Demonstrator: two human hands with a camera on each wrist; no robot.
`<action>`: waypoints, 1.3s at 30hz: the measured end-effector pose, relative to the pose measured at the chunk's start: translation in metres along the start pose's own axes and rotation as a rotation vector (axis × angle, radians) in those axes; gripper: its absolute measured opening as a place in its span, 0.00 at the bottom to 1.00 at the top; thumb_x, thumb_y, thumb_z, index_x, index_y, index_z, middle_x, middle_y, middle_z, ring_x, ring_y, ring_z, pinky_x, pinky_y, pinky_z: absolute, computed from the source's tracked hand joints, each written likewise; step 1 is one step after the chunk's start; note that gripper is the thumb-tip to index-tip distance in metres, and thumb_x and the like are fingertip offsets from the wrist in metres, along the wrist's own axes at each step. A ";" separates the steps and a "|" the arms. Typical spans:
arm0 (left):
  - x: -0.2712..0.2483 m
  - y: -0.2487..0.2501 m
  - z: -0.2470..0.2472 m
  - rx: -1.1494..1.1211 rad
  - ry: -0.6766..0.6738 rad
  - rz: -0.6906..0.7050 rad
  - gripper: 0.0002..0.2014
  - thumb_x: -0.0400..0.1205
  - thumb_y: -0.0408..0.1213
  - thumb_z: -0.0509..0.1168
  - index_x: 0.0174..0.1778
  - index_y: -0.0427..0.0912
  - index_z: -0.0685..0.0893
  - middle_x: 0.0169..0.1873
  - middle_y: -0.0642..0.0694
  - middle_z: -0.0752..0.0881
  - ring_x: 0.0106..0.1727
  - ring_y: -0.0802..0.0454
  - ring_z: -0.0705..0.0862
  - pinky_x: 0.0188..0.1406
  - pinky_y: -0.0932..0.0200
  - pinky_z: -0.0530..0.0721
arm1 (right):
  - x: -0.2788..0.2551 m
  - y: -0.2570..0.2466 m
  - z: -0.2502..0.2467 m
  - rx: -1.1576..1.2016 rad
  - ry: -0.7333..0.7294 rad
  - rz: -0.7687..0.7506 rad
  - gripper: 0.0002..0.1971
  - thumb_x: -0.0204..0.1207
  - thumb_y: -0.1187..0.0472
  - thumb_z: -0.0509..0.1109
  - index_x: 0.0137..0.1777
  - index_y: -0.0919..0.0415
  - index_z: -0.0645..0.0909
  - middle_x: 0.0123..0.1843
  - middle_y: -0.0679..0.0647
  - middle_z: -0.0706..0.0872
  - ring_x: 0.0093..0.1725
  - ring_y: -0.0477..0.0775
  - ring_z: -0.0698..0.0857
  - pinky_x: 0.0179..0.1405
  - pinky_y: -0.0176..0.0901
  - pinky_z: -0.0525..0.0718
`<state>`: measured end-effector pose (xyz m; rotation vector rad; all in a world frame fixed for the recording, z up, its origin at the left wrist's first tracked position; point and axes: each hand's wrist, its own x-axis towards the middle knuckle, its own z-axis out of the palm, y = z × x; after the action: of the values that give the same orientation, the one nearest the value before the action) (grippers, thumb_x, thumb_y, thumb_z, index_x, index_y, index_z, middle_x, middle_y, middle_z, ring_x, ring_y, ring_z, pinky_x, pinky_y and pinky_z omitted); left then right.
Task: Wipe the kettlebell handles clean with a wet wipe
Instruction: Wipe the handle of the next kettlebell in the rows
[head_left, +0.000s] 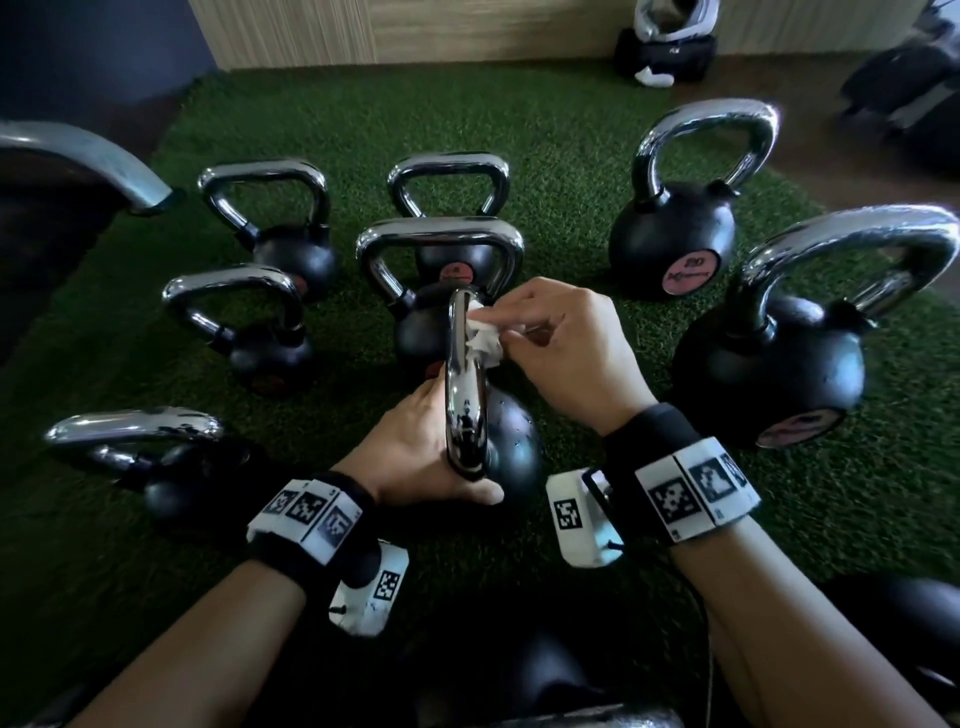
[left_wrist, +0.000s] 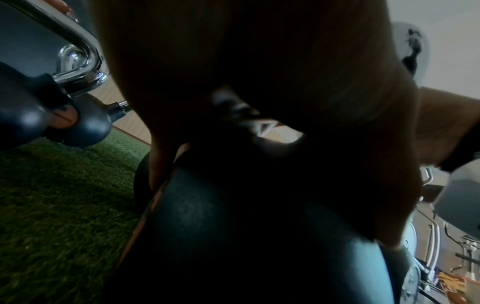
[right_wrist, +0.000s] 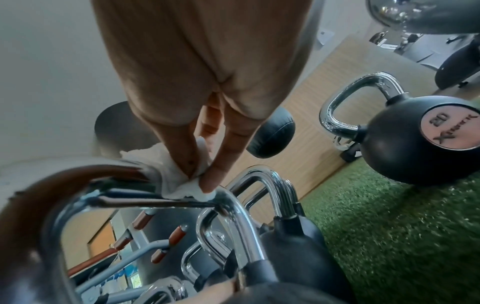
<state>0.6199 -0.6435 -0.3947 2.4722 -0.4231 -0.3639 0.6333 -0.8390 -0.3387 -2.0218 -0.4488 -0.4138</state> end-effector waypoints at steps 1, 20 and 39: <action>0.005 -0.003 -0.002 -0.010 -0.010 0.000 0.61 0.57 0.57 0.88 0.85 0.56 0.61 0.77 0.53 0.75 0.78 0.53 0.75 0.80 0.50 0.74 | 0.000 -0.001 0.000 0.012 -0.006 0.013 0.17 0.72 0.76 0.75 0.53 0.56 0.95 0.50 0.46 0.92 0.46 0.38 0.88 0.47 0.25 0.81; 0.025 -0.019 -0.013 -0.148 -0.135 0.007 0.45 0.52 0.64 0.86 0.66 0.61 0.83 0.63 0.58 0.87 0.67 0.58 0.85 0.72 0.46 0.83 | -0.047 0.002 0.012 0.129 -0.074 0.183 0.05 0.72 0.64 0.84 0.44 0.53 0.95 0.37 0.45 0.94 0.36 0.42 0.91 0.38 0.34 0.87; -0.020 -0.009 0.002 0.015 -0.005 0.301 0.33 0.62 0.48 0.89 0.53 0.73 0.76 0.52 0.56 0.79 0.63 0.40 0.84 0.64 0.55 0.81 | -0.050 -0.008 0.018 -0.064 -0.490 0.043 0.29 0.70 0.73 0.78 0.30 0.33 0.76 0.31 0.32 0.82 0.34 0.33 0.84 0.37 0.24 0.76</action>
<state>0.6029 -0.6303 -0.3981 2.3741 -0.7899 -0.2427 0.5877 -0.8261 -0.3641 -2.1876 -0.6935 0.1043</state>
